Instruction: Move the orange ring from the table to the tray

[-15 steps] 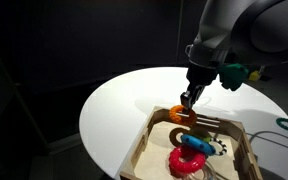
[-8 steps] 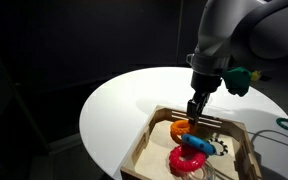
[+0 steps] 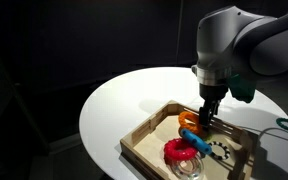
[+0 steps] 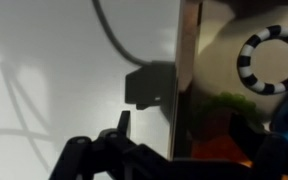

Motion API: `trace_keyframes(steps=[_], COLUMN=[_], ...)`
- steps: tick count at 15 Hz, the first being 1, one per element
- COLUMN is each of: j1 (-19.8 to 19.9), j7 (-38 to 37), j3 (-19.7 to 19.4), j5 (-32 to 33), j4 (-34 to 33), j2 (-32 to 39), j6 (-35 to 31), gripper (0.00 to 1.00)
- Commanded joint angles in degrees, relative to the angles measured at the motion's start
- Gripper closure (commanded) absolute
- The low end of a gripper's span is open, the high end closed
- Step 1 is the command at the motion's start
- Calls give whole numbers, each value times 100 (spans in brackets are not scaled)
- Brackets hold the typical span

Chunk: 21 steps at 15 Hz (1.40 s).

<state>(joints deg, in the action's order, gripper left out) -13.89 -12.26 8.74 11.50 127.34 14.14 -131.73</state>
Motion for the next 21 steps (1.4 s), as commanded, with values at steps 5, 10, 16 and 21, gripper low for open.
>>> trace_keyframes(steps=[5, 10, 16, 21], j1=[-5, -5, 11, 74], j7=[6, 6, 25, 90], j3=[-29, -29, 6, 39], j5=[1, 1, -112, -395], j4=[-10, -11, -68, -123], j2=[33, 33, -186, -568], j6=[20, 20, 70, 255], gripper=[0, 0, 0, 0])
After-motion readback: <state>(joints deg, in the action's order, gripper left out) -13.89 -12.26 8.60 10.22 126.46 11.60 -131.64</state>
